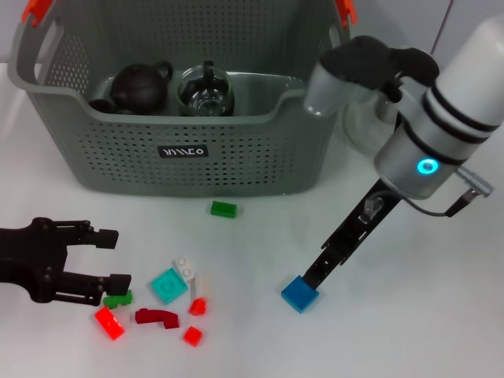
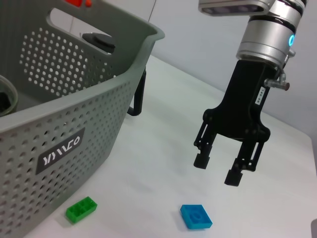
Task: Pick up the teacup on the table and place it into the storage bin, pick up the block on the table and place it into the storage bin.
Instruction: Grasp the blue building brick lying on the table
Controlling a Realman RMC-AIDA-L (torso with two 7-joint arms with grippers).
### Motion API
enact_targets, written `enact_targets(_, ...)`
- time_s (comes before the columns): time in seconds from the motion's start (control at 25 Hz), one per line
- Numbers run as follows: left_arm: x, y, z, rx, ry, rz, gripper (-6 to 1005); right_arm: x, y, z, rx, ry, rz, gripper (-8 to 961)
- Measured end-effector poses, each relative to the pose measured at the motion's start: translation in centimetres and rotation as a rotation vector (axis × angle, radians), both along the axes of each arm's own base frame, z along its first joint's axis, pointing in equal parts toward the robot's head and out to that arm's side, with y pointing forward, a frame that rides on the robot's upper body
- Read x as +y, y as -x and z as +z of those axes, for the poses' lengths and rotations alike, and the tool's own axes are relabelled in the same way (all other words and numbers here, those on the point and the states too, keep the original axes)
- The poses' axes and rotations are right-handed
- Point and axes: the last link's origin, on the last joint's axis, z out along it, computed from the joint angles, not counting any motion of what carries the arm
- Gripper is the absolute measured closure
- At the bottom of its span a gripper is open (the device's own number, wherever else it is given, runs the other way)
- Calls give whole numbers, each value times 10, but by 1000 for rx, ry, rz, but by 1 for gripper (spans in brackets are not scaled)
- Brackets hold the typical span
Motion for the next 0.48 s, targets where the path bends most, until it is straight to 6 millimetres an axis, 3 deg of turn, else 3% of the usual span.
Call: enact_targets(0.48,2,4,-3,2,7,-6,136,-8,13,-34,-29,-10,80,235)
